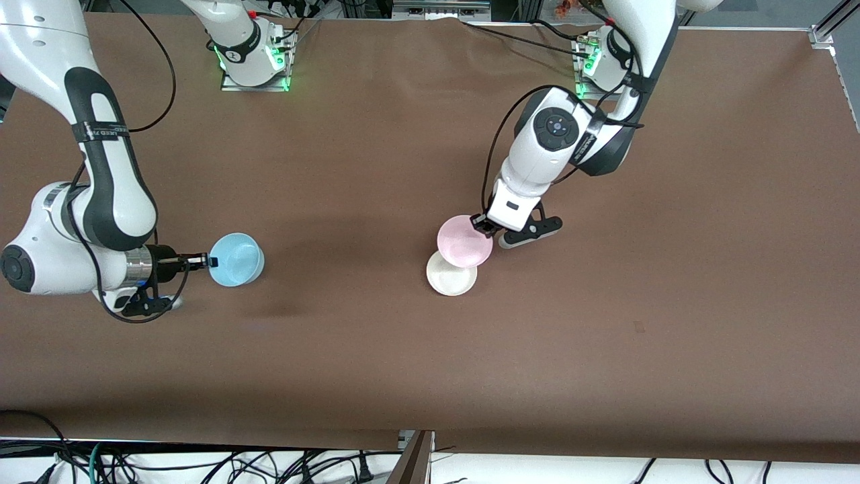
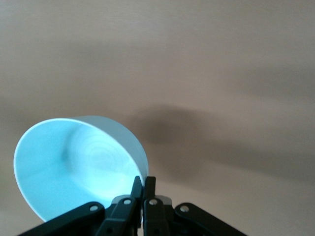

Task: Stack pink and blue bowls on white bowl
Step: 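Carry the pink bowl with the left gripper onto the white bowl, then open the left gripper to release the pink bowl on the white bowl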

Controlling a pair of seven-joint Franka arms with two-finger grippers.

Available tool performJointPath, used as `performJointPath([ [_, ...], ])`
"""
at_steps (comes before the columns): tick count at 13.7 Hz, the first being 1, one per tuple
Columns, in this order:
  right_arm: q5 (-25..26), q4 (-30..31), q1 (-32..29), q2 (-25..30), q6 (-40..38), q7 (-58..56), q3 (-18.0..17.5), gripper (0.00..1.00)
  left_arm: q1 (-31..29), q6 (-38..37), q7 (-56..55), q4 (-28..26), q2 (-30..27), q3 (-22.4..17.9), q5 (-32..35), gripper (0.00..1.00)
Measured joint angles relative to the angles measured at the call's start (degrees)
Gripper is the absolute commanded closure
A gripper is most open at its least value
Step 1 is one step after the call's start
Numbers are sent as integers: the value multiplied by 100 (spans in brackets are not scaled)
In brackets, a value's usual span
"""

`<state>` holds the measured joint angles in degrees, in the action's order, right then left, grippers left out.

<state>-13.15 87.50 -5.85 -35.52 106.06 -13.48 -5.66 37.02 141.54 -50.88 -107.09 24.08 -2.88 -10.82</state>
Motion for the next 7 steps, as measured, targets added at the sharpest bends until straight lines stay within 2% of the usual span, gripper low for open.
performJointPath([
  [7, -4, -126, 24, 26, 0, 1073, -582, 100, 87, 85, -257, 568, 618, -16, 4, 100],
])
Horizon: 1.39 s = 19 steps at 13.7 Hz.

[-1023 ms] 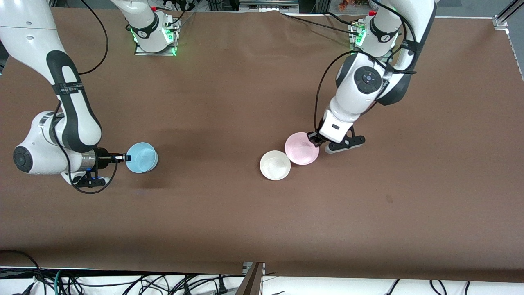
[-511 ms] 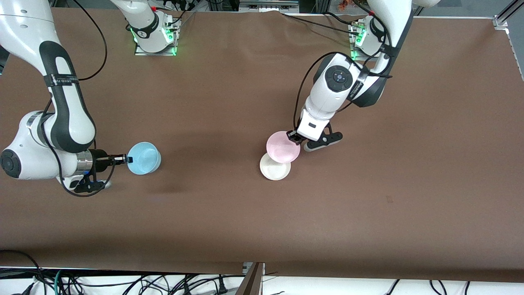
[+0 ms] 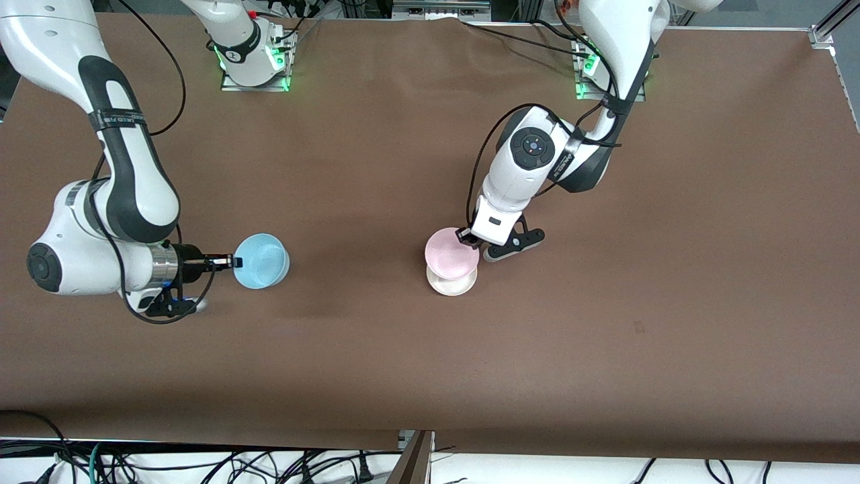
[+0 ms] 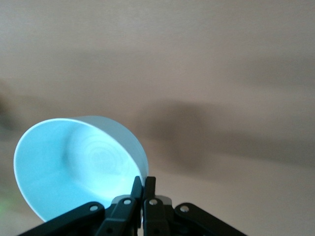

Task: Stack pink and blue bowls on white bowl
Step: 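Open the left gripper to release the pink bowl on the white bowl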

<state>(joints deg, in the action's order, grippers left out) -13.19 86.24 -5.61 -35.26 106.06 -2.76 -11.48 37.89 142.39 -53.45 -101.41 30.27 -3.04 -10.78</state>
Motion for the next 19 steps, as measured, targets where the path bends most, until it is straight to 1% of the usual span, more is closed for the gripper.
performJointPath([
  [3, 0, -4, 78, 1, 0, 327, -100, 100, 0, 133, -48, 141, 198, -13, 0, 100],
  [6, 0, -12, 119, 8, 0, 390, -102, 100, 0, 242, -63, 184, 320, -20, 13, 100],
  [11, 0, -12, 185, 21, 3, 563, -115, 100, 0, 660, -124, 200, 547, -41, 101, 100],
  [19, 1, -19, 305, 25, 14, 889, -118, 100, 5, 819, -128, 208, 700, -42, 106, 100],
])
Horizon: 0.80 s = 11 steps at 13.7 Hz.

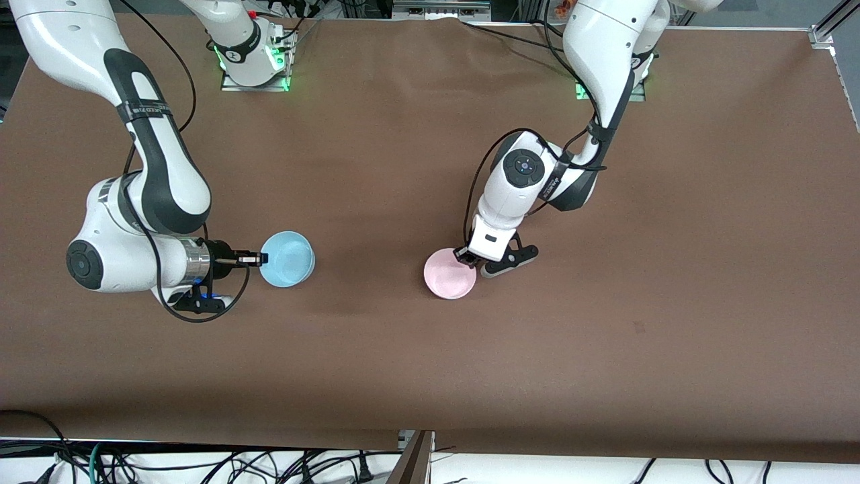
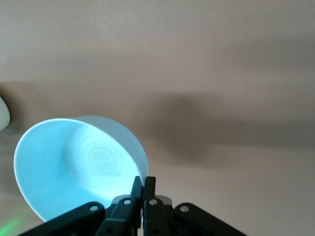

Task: Stack pink and blue bowls on white bowl
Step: 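Open the left gripper to release the pink bowl on the white bowl, then carry the blue bowl toward the pink bowl while the left gripper withdraws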

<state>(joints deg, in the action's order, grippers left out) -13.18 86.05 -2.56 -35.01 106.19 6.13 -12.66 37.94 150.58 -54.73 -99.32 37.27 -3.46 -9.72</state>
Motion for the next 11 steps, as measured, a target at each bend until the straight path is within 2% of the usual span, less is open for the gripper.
performJointPath([
  [5, 0, -11, 70, 3, 1, 73, -1, 100, 1, 140, 0, 1, 99, 0, 2, 100],
  [6, 0, -12, 80, 4, 1, 94, -1, 100, 6, 152, 0, 2, 109, 0, 2, 96],
  [9, 0, -13, 114, 4, 3, 126, -2, 100, 17, 171, 0, 12, 123, 0, 2, 59],
  [11, 0, -13, 121, 4, 4, 138, -1, 100, 18, 175, 0, 23, 125, 0, 2, 52],
])
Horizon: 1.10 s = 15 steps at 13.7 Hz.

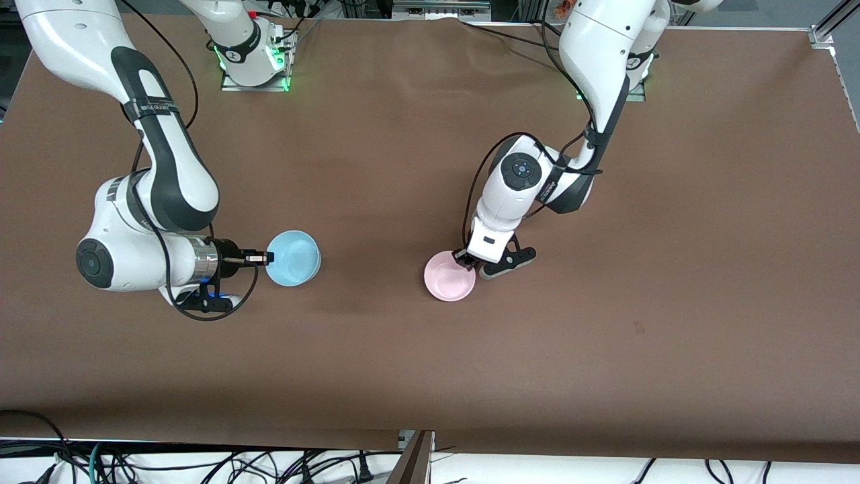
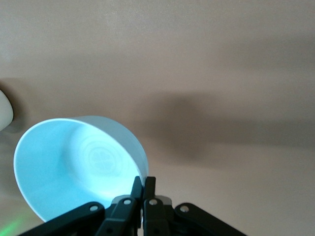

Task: Stack pink and blue bowls on white bowl
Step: 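Carry the blue bowl toward the pink bowl while the left gripper withdraws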

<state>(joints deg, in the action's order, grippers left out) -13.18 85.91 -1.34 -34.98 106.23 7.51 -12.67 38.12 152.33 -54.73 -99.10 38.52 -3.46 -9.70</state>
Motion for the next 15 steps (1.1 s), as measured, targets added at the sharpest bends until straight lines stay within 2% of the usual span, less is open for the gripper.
performJointPath([
  [4, 0, -2, 91, 0, 39, 275, -3, 100, 0, -21, 0, 46, -1, -10, 0, 51],
  [6, 0, -4, 247, 0, 149, 632, -6, 100, -2, -392, 0, 215, -56, -24, 0, 51],
  [9, 6, -7, 681, -1, 499, 1376, -22, 100, -2, -1861, -5, 810, -379, -118, 20, 51],
  [12, 32, -5, 1201, -21, 951, 2256, -25, 100, -45, -3476, -21, 1598, -786, -280, 412, 51],
  [15, 36, -1, 1653, -137, 1595, 3046, -24, 100, -248, -4661, 127, 2384, -958, -378, 528, 52],
])
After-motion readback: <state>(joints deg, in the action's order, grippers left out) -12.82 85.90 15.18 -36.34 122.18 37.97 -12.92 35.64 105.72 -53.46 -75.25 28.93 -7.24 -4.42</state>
